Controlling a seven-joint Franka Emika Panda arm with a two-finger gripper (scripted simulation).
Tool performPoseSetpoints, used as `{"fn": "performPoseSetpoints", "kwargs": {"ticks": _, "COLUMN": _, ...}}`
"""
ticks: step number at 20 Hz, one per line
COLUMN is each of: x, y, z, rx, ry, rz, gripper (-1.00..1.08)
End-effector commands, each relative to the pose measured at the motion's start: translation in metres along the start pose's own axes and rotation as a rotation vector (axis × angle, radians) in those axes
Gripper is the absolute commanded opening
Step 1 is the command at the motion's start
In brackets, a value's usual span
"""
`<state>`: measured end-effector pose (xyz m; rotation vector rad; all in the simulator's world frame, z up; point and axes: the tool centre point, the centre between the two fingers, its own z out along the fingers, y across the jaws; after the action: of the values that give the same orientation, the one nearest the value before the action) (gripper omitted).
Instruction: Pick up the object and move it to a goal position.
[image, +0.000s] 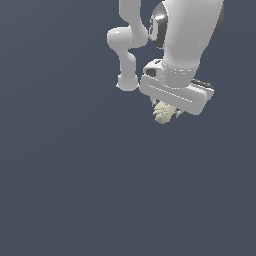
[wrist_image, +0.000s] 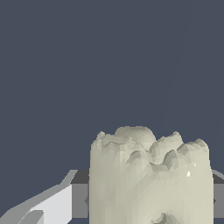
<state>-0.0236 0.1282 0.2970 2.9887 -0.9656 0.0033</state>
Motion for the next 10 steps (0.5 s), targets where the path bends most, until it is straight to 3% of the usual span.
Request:
{"fn": "performPoseSetpoints", "kwargs": {"ticks": 1, "x": -0.009, "y": -0.006, "z": -0.028, "rx": -0.001, "ry": 0.0, "rz": 0.0, "gripper": -1.0}}
{"fn": "performPoseSetpoints", "kwargs": {"ticks": 10, "x": -0.039, "y": -0.031, "z": -0.122, "rx": -0.001, "ry": -0.001, "rz": 0.0, "gripper": -1.0}}
